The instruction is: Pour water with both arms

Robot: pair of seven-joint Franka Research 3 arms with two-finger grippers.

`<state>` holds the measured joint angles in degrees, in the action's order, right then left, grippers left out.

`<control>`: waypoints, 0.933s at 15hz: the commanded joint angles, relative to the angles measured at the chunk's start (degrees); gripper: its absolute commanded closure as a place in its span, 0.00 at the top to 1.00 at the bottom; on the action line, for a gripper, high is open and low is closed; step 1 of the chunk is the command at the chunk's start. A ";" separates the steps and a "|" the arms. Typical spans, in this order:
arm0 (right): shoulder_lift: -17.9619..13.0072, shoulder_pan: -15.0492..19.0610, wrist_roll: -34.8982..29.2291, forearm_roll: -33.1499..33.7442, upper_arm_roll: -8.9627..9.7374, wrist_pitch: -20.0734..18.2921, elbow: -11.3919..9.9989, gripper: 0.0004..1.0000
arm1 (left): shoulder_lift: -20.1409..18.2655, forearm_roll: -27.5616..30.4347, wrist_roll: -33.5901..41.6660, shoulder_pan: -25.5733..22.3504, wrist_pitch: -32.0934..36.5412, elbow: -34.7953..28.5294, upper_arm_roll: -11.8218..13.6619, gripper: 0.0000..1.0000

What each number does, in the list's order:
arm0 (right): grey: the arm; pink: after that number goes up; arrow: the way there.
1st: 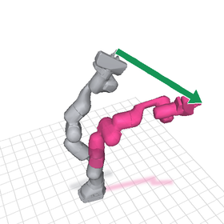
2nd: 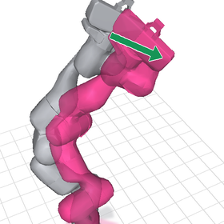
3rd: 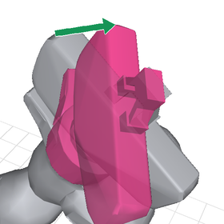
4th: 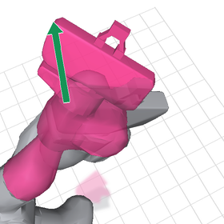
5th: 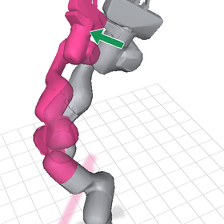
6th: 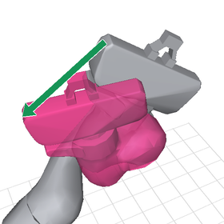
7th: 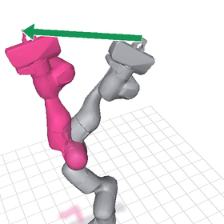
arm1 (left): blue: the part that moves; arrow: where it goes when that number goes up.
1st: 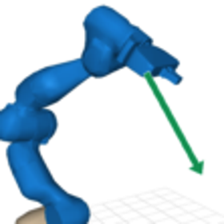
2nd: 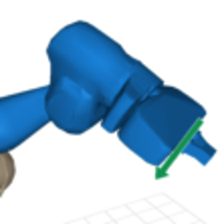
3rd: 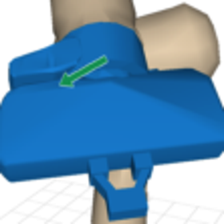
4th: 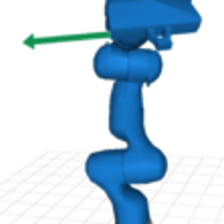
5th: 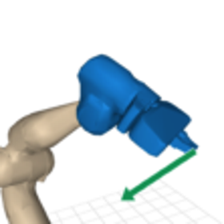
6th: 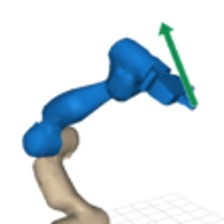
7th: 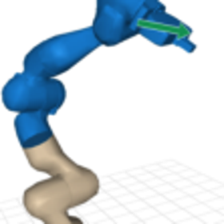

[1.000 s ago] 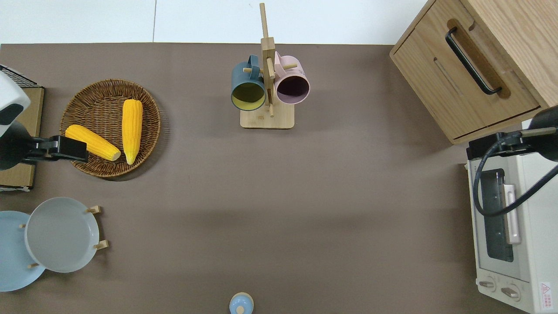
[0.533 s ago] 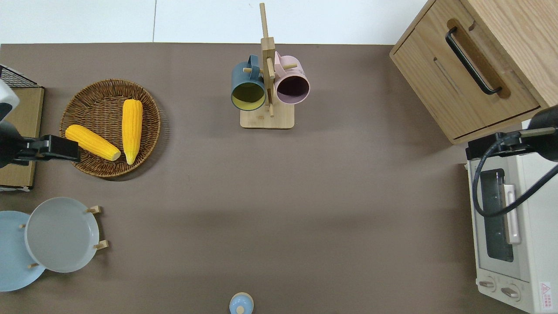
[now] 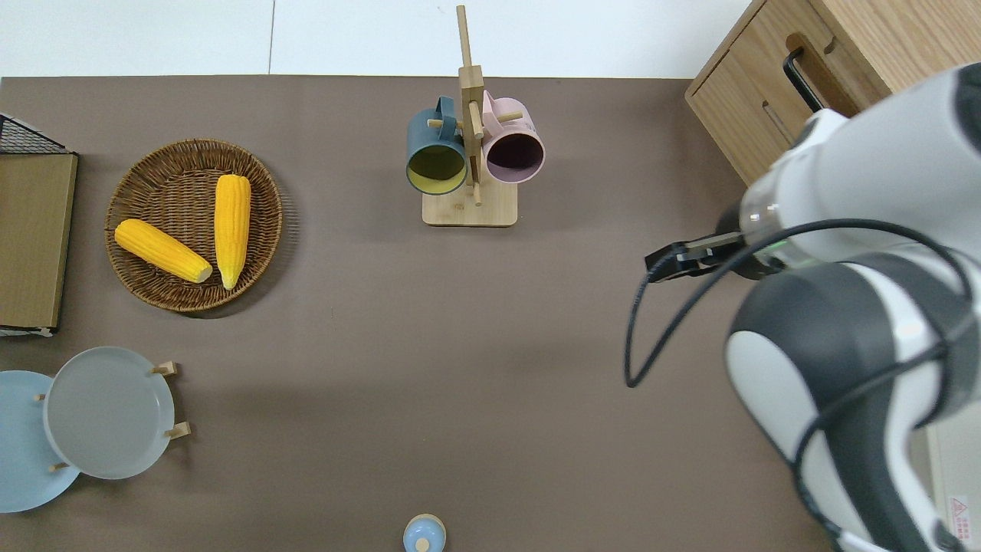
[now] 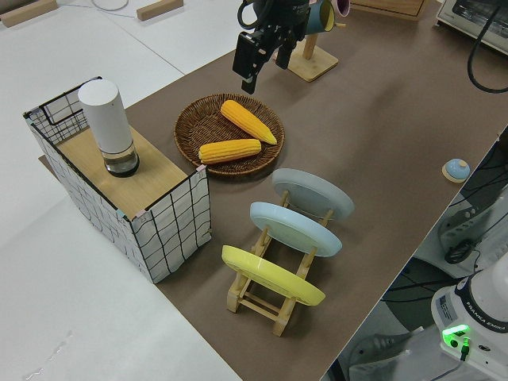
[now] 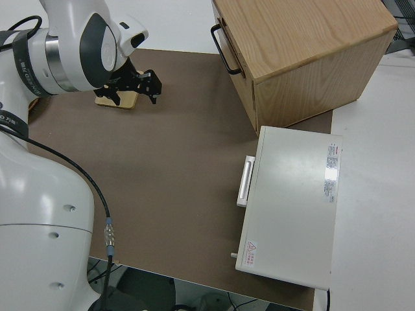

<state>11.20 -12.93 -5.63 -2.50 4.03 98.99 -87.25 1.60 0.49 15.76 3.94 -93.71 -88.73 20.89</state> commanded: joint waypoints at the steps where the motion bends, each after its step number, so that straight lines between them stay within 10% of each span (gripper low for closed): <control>1: 4.17 -1.74 0.00 -0.84 -0.25 6.90 -0.03 0.99 | 0.42 -0.05 7.42 0.28 -2.87 0.31 4.24 0.99; 9: 13.49 -5.88 5.69 2.40 -0.25 29.65 0.85 0.99 | 2.70 7.49 15.69 -0.50 -10.87 -0.40 11.89 0.99; 14: 15.51 -5.27 10.90 3.29 -0.25 37.57 0.94 0.99 | 6.65 16.28 26.40 -7.27 -18.42 -0.57 11.98 0.99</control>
<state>25.52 -18.62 2.44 -0.33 3.71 132.10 -87.20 5.67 11.47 36.18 -0.49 -107.61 -89.01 32.66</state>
